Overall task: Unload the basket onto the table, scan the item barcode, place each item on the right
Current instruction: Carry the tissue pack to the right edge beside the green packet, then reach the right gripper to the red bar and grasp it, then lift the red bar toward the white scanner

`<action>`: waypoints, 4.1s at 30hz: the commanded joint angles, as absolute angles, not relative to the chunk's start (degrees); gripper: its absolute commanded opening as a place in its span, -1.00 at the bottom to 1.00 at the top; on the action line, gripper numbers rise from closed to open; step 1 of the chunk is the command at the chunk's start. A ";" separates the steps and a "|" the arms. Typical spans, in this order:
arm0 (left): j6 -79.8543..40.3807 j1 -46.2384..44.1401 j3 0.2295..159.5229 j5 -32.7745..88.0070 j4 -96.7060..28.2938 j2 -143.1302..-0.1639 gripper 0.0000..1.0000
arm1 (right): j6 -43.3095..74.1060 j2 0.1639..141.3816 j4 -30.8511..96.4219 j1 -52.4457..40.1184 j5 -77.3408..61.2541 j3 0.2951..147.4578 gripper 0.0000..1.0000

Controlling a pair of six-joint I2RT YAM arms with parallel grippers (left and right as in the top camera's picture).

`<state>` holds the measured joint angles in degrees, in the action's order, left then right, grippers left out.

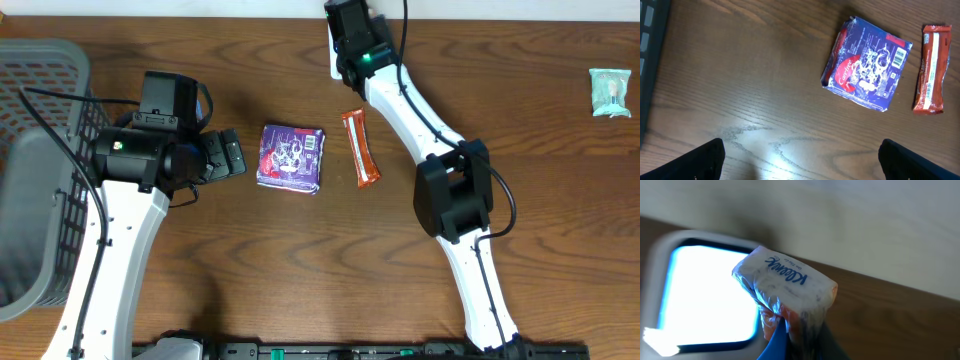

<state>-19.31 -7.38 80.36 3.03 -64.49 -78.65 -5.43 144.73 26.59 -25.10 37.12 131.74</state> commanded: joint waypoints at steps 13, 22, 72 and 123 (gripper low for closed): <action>-19.18 -7.18 80.68 2.50 -64.69 -78.74 0.96 | -0.62 137.62 55.68 0.75 50.15 134.37 -0.98; -19.18 -7.18 80.68 2.50 -64.69 -78.74 0.95 | -0.64 137.95 56.88 14.92 28.86 132.25 0.77; -19.18 -7.18 80.68 2.50 -64.69 -78.76 0.96 | 9.19 136.07 80.84 -20.97 -14.44 130.30 0.99; -19.18 -7.18 80.68 2.50 -64.69 -78.76 0.96 | 10.68 136.07 59.88 -17.10 -25.15 111.87 -0.10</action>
